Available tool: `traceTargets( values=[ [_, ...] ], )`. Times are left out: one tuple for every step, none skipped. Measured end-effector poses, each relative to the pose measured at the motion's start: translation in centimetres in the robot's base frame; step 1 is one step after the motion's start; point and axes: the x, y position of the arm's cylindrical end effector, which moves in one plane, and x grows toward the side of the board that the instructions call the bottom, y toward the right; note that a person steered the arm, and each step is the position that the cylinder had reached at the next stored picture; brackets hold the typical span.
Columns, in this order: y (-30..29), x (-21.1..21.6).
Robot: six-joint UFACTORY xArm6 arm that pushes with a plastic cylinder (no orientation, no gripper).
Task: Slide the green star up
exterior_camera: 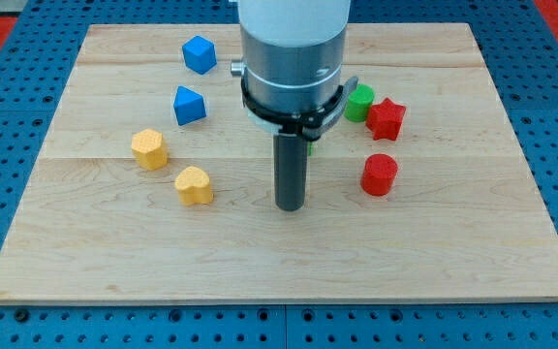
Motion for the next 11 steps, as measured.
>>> traceTargets(
  values=[
    [-0.3, -2.6],
    [0.0, -3.5],
    [0.3, -4.3],
    [0.3, -5.8],
    [0.3, -7.4],
    [0.3, -8.8],
    [-0.1, -10.5],
    [-0.2, -13.0],
    [-0.6, -15.2],
    [-0.6, -16.1],
    [-2.4, -14.6]
  ],
)
